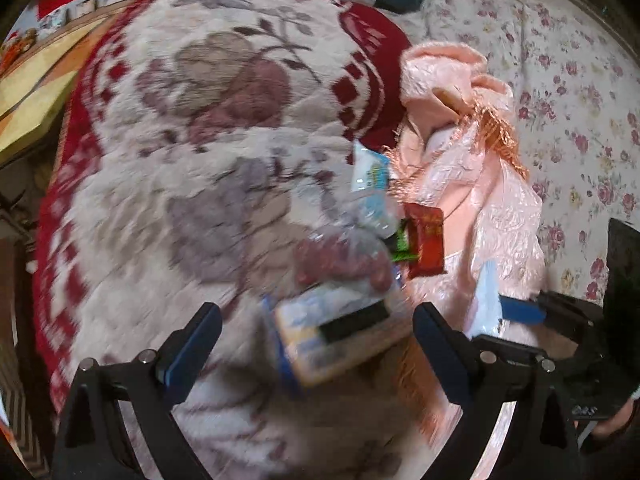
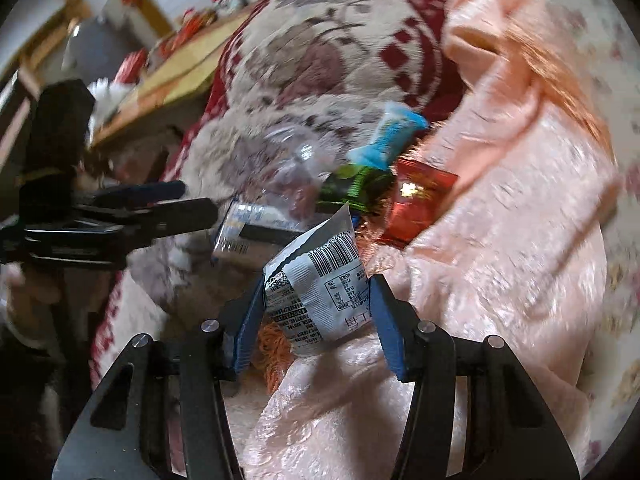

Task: Organize snacks
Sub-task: 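Grasp the clear bag of red dates with the left tool while the right tool grasps a white packet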

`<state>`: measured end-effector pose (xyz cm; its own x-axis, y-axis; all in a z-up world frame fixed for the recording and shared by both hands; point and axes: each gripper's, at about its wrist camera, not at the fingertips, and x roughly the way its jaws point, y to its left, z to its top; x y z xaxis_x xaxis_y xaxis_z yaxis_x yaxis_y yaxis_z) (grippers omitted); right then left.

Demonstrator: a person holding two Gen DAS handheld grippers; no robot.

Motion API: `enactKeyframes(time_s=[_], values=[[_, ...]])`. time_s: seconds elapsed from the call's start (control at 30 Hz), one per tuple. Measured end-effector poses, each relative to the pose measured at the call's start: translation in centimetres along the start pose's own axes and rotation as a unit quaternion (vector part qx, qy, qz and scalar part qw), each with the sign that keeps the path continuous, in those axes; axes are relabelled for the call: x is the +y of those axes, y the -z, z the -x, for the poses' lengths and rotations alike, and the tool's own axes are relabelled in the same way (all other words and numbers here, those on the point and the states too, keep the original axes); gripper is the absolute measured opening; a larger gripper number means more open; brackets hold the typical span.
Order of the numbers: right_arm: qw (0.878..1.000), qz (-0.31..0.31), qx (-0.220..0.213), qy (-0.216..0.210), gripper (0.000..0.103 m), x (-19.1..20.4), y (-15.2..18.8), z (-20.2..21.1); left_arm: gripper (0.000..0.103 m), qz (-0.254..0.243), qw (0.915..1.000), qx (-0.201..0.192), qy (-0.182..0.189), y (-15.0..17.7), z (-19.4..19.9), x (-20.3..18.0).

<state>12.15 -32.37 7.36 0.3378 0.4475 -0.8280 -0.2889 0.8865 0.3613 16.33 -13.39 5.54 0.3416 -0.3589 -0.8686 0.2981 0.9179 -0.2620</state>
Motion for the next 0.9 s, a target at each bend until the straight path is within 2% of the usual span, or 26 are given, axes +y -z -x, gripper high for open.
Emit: enactKeyframes(time_s=[0.13, 0.23, 0.27, 0.3, 0.33, 0.43, 0.5, 0.77, 0.9], values=[[0.999, -0.042, -0.011, -0.024, 0.051, -1.7, 0.1, 0.5, 0.098, -0.031, 0.9993, 0.015, 0.015, -1.8, -2.3, -1.9], [0.998, -0.055, -0.017, -0.038, 0.051, -2.4, 0.2, 0.7, 0.097, -0.031, 0.9988, 0.035, 0.013, -2.7, -4.7, -2.1], [0.997, -0.056, -0.018, -0.040, 0.051, -2.4, 0.2, 0.7, 0.088, -0.030, 0.9985, 0.044, 0.014, -2.8, -5.4, -2.0], [0.997, -0.057, -0.019, -0.041, 0.052, -2.4, 0.2, 0.6, 0.066, -0.033, 0.9982, 0.050, 0.005, -2.8, -6.1, -1.9], [0.997, -0.057, -0.018, -0.043, 0.051, -2.5, 0.3, 0.6, 0.062, -0.034, 0.9979, 0.055, -0.001, -2.6, -6.5, -1.8], [0.997, -0.056, -0.017, -0.045, 0.051, -2.5, 0.3, 0.6, 0.053, -0.020, 0.9986, 0.046, 0.020, -2.2, -6.1, -1.1], [0.997, -0.056, -0.019, -0.048, 0.051, -2.4, 0.3, 0.6, 0.041, -0.008, 0.9988, 0.041, 0.026, -2.0, -5.3, -0.4], [0.996, -0.060, -0.030, -0.064, 0.051, -2.1, 0.3, 1.0, 0.037, 0.049, 0.9983, 0.002, 0.030, -0.4, -0.3, 2.7], [0.995, -0.049, -0.035, -0.080, 0.051, -0.9, 0.3, 1.0, 0.037, 0.054, 0.9982, -0.024, 0.007, 0.8, 2.9, 4.0]])
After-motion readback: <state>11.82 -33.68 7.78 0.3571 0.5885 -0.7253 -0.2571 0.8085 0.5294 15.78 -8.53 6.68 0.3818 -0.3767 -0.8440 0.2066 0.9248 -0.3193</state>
